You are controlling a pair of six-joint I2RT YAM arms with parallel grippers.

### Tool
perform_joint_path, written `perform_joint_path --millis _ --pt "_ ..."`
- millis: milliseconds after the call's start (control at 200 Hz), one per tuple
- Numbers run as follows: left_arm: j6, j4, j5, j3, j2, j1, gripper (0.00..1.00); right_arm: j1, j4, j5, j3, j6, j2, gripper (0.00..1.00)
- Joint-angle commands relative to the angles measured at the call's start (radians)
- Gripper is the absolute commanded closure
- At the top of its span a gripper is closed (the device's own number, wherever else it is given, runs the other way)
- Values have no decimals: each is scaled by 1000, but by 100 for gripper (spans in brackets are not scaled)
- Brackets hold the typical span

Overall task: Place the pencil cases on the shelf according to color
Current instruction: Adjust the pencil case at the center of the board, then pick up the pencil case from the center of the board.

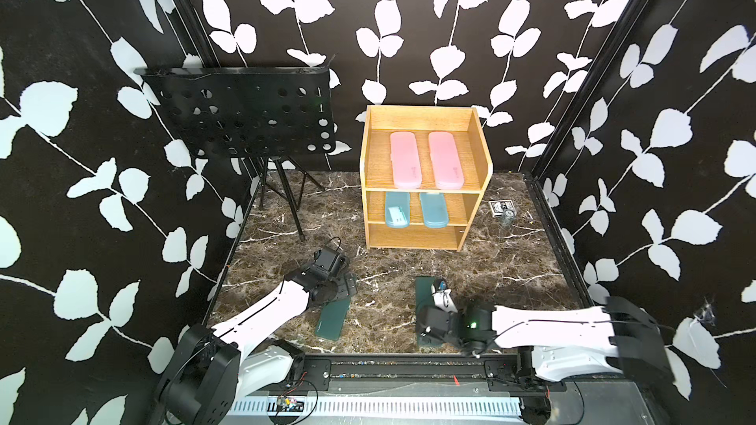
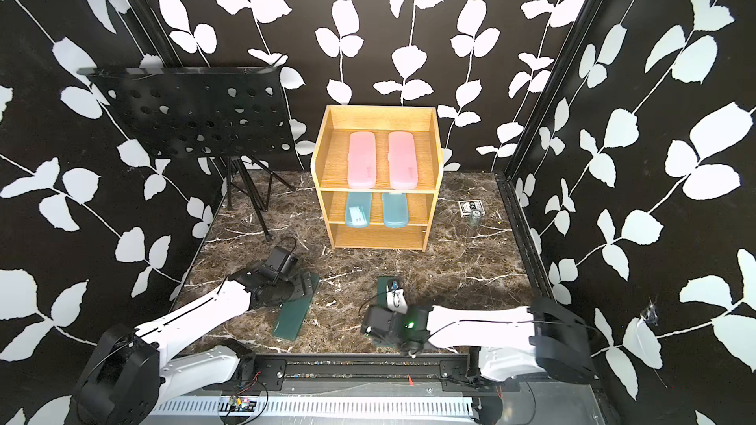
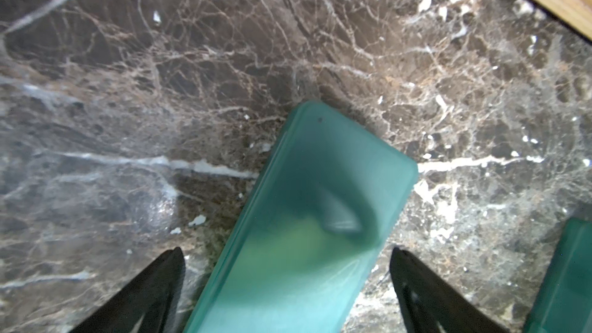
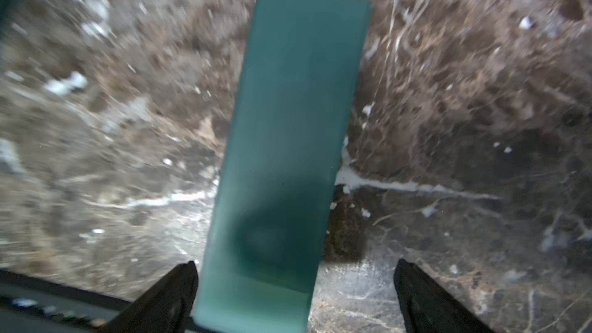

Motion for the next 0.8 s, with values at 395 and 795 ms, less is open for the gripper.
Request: perform_joint_path --millis 395,795 --pt "27 -75 -46 -21 -145 -3 1 91 54 18 -30 286 204 11" --pt "27 -49 -87 -23 -139 -4 1 74 -12 238 -149 183 -158 37"
